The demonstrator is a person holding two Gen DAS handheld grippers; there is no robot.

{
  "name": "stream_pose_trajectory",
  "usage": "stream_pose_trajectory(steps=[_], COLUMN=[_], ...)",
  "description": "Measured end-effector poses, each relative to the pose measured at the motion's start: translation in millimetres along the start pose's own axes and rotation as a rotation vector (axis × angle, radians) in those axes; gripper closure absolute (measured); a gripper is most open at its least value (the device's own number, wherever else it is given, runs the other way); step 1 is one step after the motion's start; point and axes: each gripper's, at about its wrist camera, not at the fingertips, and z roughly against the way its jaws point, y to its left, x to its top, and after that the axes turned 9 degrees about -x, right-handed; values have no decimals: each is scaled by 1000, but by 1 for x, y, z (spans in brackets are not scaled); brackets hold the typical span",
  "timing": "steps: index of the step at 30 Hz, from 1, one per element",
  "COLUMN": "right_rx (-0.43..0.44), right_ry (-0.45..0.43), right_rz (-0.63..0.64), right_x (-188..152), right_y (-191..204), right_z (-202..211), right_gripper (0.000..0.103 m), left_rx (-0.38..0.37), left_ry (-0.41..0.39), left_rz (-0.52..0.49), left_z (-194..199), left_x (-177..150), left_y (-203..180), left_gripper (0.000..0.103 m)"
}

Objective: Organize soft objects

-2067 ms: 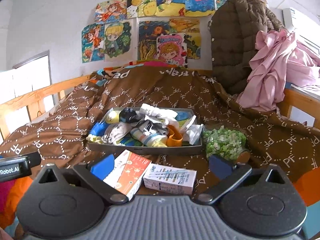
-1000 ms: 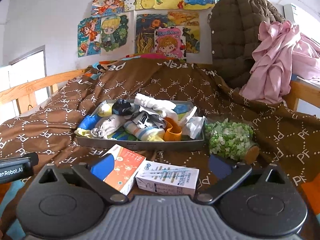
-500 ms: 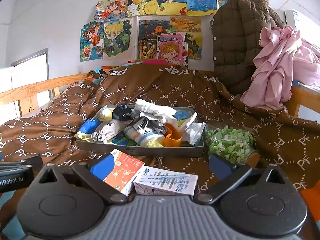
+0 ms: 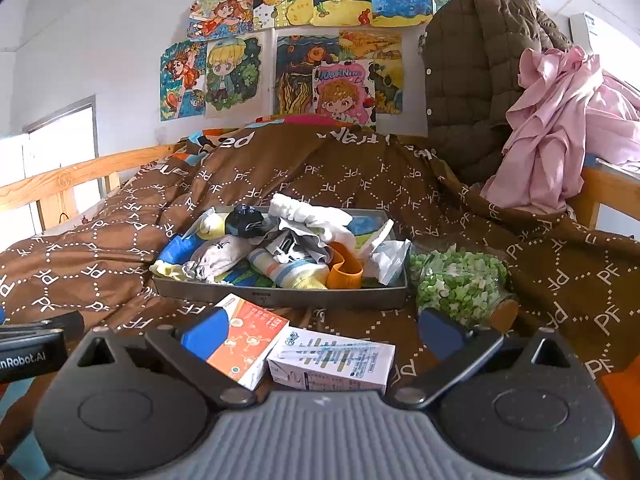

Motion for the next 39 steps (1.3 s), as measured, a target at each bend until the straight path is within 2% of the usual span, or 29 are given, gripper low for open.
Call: stream_pose_trajectory(steps=[39], right_rx=[1], right_ry=[34], right_rz=[-4], right_x=[-1], right_y=[-1], right_z=[-2], right_gripper=[0], left_rx=[5], left_ry=[12], left_rz=[8], left_z=[-3], left_x=[-1], left_y=[3], left_gripper=[1])
